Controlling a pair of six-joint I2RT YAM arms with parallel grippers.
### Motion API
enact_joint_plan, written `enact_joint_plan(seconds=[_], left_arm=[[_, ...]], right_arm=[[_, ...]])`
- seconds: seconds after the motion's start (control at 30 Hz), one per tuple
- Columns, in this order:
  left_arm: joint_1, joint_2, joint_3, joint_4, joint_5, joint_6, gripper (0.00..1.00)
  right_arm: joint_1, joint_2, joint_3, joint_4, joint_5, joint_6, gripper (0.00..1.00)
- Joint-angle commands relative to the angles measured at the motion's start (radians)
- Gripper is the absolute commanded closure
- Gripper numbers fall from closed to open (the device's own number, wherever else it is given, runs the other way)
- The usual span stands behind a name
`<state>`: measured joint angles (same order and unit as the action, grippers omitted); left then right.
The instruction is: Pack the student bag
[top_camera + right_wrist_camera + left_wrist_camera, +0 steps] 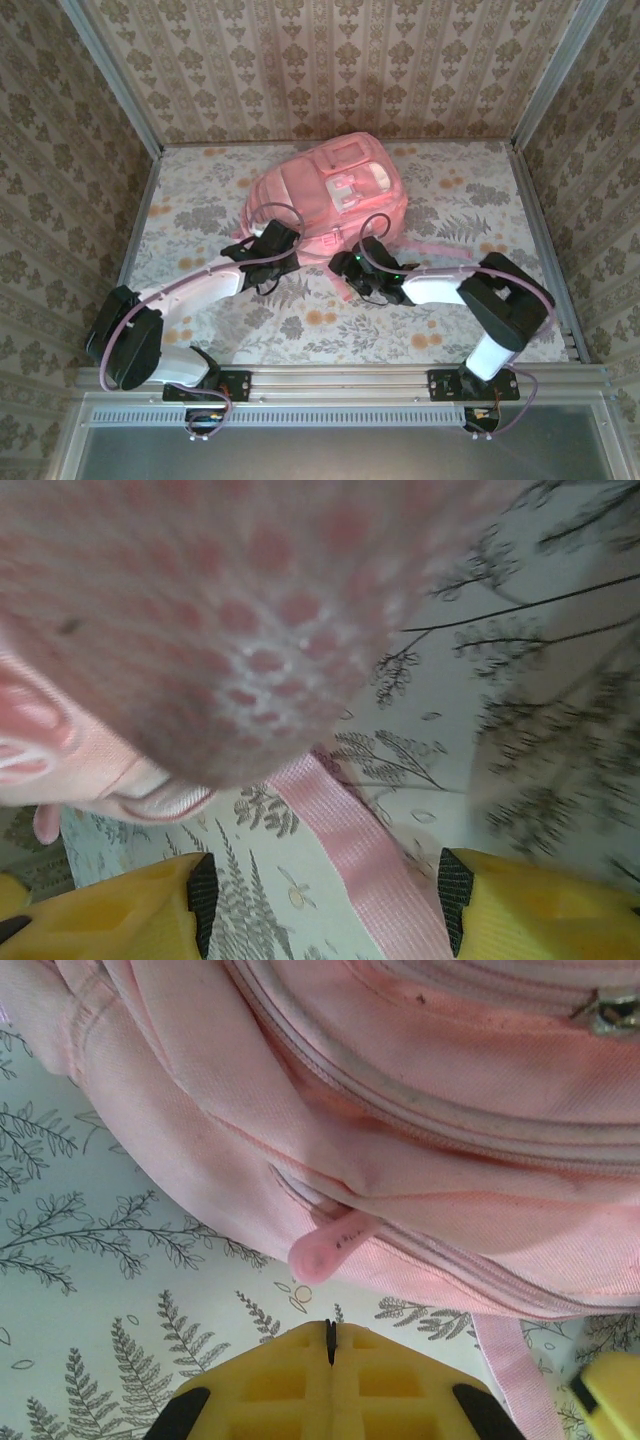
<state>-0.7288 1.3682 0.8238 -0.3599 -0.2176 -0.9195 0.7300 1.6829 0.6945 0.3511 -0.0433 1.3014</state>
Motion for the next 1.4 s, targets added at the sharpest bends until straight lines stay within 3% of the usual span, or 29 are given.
enact_joint_plan(seconds=[0.0, 0.1, 0.3, 0.4, 0.5, 0.7, 0.9, 1.13, 1.23, 1.37], left_arm=[[0.027, -0.043, -0.026, 0.009, 0.035, 0.047, 1.0], [0.049, -0.102, -0.074, 0.065, 0.098, 0.079, 0.98], [0.101, -0.208, -0.138, 0.137, 0.218, 0.179, 0.44], [0.142, -0.216, -0.147, 0.137, 0.274, 0.23, 0.37], [0.184, -0.199, -0.158, 0.144, 0.309, 0.236, 0.36], [0.218, -0.092, -0.131, 0.184, 0.404, 0.261, 0.38], [0.22, 0.001, -0.103, 0.24, 0.474, 0.219, 0.4], [0.234, -0.013, -0.089, 0.236, 0.463, 0.227, 0.44], [0.242, -0.068, -0.068, 0.177, 0.44, 0.263, 0.42], [0.251, -0.147, -0.039, 0.066, 0.367, 0.318, 0.39]], right_arm=[[0.015, 0.058, 0.054, 0.193, 0.001, 0.098, 0.39], [0.019, 0.098, 0.056, 0.247, 0.044, 0.116, 0.43], [0.018, 0.173, 0.08, 0.274, 0.058, 0.13, 0.48], [0.016, 0.198, 0.09, 0.285, 0.062, 0.118, 0.53], [0.004, 0.222, 0.104, 0.293, 0.061, 0.107, 0.64], [-0.01, 0.234, 0.097, 0.32, 0.057, 0.093, 0.99], [-0.013, 0.233, 0.091, 0.327, 0.045, 0.088, 1.0], [-0.015, 0.23, 0.092, 0.364, -0.009, 0.06, 1.0], [-0.015, 0.194, 0.095, 0.361, -0.052, -0.014, 0.94], [-0.008, 0.066, 0.026, 0.372, 0.008, -0.18, 1.0]])
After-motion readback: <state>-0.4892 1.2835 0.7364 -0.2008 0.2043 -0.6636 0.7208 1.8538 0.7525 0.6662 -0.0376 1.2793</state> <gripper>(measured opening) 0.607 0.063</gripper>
